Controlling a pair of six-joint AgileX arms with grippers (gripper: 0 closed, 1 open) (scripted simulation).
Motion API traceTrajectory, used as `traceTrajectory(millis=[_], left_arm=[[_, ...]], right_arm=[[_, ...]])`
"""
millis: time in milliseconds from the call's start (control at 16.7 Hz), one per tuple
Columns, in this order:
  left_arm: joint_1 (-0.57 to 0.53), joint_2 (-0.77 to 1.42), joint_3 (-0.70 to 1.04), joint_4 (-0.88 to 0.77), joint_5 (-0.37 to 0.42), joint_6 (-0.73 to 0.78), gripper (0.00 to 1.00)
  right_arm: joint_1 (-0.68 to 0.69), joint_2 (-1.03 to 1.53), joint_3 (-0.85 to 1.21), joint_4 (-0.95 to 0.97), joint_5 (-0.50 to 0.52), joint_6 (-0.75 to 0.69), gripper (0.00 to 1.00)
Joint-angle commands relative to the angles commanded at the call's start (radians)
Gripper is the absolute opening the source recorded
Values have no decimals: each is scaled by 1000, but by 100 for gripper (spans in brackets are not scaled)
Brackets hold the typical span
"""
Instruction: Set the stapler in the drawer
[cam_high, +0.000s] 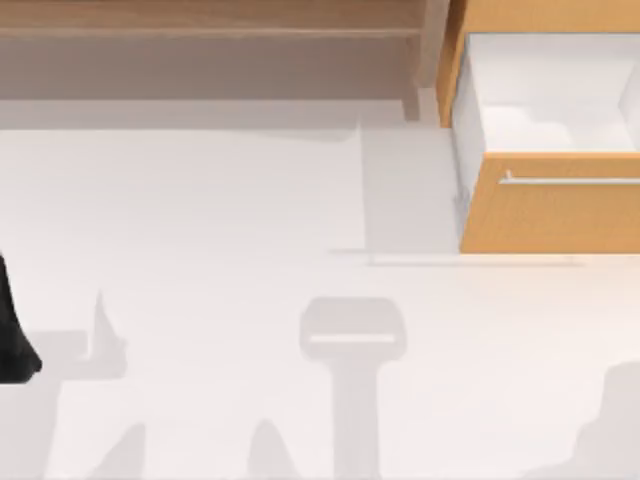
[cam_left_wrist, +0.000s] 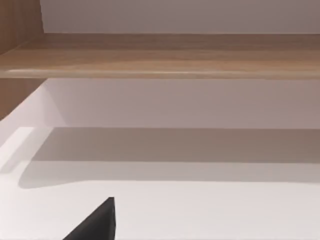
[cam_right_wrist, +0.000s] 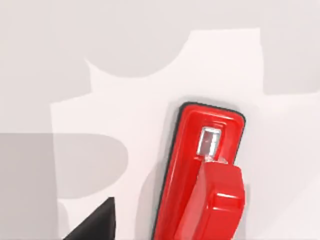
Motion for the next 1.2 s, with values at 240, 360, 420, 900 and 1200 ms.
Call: traceTrajectory(millis=[240, 360, 420, 900, 1200], left_arm=[[0, 0, 0, 0, 0, 0, 100], [0, 0, 0, 0, 0, 0, 100], [0, 0, 0, 0, 0, 0, 100], [0, 0, 0, 0, 0, 0, 100], [0, 0, 0, 0, 0, 0, 100]], right_arm=[[-8, 27, 62, -177, -57, 175, 100], [-8, 34, 72, -203, -67, 201, 100], [-8, 34, 72, -203, -67, 201, 100], [-6, 63, 21, -127, -67, 204, 100], [-5, 149, -89, 79, -67, 206, 100]])
